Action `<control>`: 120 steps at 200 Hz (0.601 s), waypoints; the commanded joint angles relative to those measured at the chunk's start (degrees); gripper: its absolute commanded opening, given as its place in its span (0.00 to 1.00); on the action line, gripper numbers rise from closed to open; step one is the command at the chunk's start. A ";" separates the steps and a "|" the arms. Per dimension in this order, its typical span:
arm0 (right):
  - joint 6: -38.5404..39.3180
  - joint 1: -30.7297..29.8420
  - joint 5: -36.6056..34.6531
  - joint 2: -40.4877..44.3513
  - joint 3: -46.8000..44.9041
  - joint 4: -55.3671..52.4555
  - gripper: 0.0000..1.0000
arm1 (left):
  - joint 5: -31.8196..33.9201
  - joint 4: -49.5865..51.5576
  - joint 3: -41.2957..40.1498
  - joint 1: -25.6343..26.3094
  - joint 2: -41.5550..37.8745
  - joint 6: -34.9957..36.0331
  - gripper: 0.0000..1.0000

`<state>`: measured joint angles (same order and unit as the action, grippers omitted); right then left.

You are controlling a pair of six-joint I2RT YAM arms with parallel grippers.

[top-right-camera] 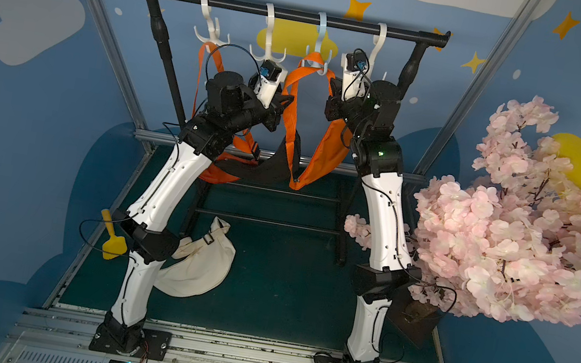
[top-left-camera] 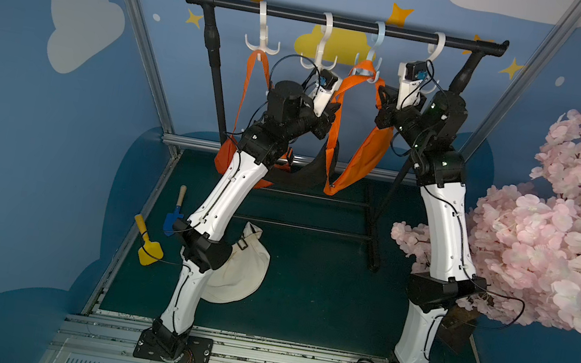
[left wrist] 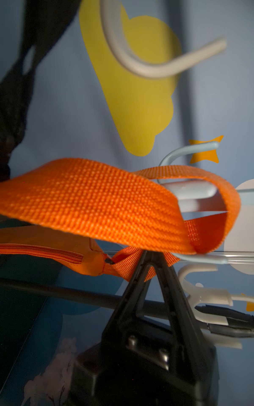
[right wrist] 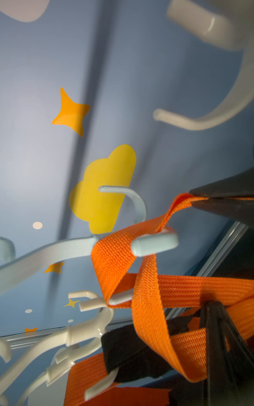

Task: Hang the bag on a hook
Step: Hang the bag on the hook.

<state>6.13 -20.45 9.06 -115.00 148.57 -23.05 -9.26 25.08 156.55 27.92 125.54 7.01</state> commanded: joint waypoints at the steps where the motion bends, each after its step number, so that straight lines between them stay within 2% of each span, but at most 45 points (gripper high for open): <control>1: -1.58 -0.05 2.15 2.95 -3.41 1.47 0.00 | -1.76 1.00 -3.14 0.25 -2.34 -0.95 0.11; 15: -1.74 -0.10 3.08 3.88 -5.12 1.70 0.00 | -2.55 -0.60 -6.79 0.29 -4.73 -0.61 0.38; 23: -1.82 -0.13 3.47 4.52 -5.99 1.53 0.00 | -3.04 -1.81 -9.10 0.38 -6.30 -0.50 0.49; 35: -1.91 -0.20 4.20 5.82 -8.06 2.07 0.11 | -3.46 -3.96 -12.64 0.47 -8.76 -0.47 0.63; 54: -1.98 -0.29 4.40 8.98 -13.13 4.13 0.27 | -3.73 -8.31 -18.85 0.64 -12.76 -0.41 0.80; 76: -2.66 -0.38 3.95 13.30 -19.62 5.61 0.44 | -6.06 -14.13 -26.39 0.96 -17.58 0.37 0.92; 102: -2.70 -1.19 4.33 20.09 -30.36 7.63 0.61 | -6.61 -19.65 -34.41 0.98 -23.03 -0.05 0.96; 120: -2.55 -2.27 3.60 25.00 -38.50 7.74 0.68 | -6.76 -24.11 -40.74 0.99 -26.93 -1.03 0.98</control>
<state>3.84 -21.23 12.71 -96.14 117.58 -17.87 -14.52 10.02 121.34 28.69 103.22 6.81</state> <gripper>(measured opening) 0.647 0.970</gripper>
